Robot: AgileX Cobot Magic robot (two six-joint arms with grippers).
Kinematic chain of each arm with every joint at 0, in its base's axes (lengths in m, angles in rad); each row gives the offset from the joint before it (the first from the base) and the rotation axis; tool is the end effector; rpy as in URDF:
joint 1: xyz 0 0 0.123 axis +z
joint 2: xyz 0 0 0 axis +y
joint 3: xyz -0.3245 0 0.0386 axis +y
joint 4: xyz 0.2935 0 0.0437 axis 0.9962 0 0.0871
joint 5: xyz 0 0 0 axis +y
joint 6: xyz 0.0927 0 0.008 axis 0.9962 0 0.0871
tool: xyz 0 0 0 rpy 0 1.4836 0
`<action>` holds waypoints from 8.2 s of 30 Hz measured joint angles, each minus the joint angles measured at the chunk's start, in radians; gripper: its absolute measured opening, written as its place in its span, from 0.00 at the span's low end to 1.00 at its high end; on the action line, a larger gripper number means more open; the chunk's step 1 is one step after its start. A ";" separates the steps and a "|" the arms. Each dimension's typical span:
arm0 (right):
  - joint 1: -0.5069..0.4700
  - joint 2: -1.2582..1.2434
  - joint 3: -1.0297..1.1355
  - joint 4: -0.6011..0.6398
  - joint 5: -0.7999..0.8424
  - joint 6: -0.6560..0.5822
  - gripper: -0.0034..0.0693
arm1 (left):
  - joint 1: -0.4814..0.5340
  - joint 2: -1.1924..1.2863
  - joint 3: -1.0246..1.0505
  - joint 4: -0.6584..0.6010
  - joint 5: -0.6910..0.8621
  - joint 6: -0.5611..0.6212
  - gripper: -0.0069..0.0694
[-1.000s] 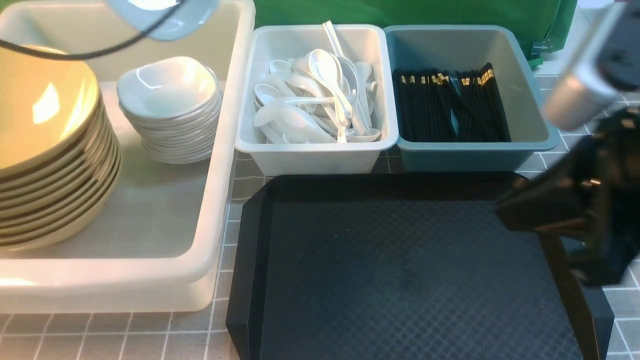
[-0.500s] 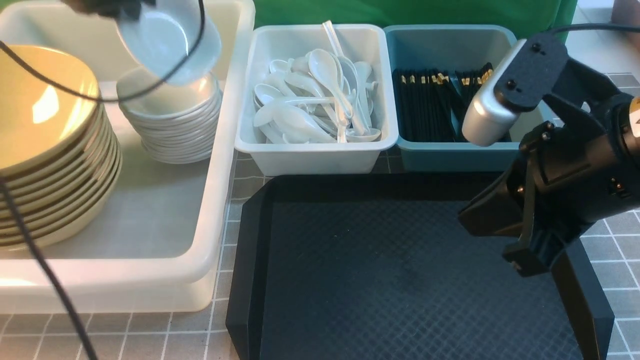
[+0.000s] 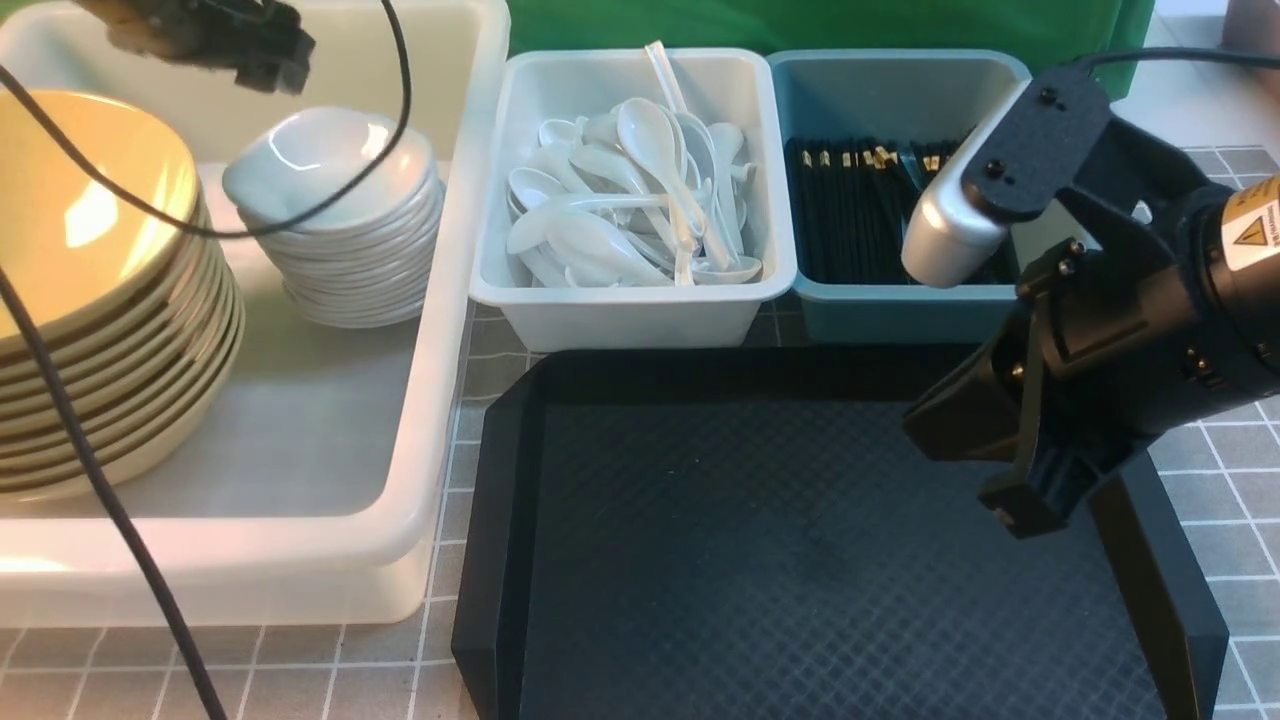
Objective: On grey table put chopsticks spoon bowls plates into blue grey white boxes.
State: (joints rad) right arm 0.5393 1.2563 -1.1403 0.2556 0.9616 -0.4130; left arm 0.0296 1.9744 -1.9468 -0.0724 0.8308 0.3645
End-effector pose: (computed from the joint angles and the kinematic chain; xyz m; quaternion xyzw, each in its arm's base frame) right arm 0.2337 0.1624 0.3776 -0.4001 0.8630 0.1387 0.2756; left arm 0.5241 0.0105 0.3771 0.1415 0.9097 0.0427 0.3881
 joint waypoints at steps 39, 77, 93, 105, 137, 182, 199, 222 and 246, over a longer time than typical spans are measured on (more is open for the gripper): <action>0.000 -0.508 0.349 0.147 -0.491 0.000 0.11 | -0.250 -1.661 1.262 0.152 0.046 -0.395 0.08; -0.074 -0.922 0.604 0.077 -0.670 0.159 0.10 | -0.250 -1.868 1.343 0.152 0.026 -0.402 0.08; -0.522 -1.268 1.167 -0.309 -0.705 0.557 0.09 | -0.250 -1.868 1.343 0.152 0.027 -0.402 0.08; -0.522 -1.268 1.169 -0.407 -0.644 0.601 0.09 | -0.250 -1.868 1.343 0.152 0.026 -0.402 0.08; -0.522 -1.268 1.169 -0.410 -0.643 0.603 0.11 | -0.250 -1.869 1.371 0.132 -0.010 -0.402 0.08; -0.522 -1.268 1.169 -0.410 -0.643 0.603 0.15 | -0.027 -1.987 1.972 0.059 -0.523 -0.399 0.08; -0.522 -1.268 1.169 -0.410 -0.643 0.603 0.16 | -0.027 -1.987 1.972 0.059 -0.523 -0.399 0.08; -0.522 -1.268 1.169 -0.410 -0.643 0.603 0.19 | -0.027 -1.987 1.972 0.059 -0.523 -0.401 0.08; -0.522 -1.268 1.169 -0.410 -0.643 0.603 0.23 | -0.027 -1.987 1.972 0.059 -0.523 -0.399 0.08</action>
State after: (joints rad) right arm 0.0170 -0.0112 0.0285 -0.1541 0.3188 0.1896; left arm 0.0024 -0.0130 0.0255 -0.0138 0.3074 -0.0348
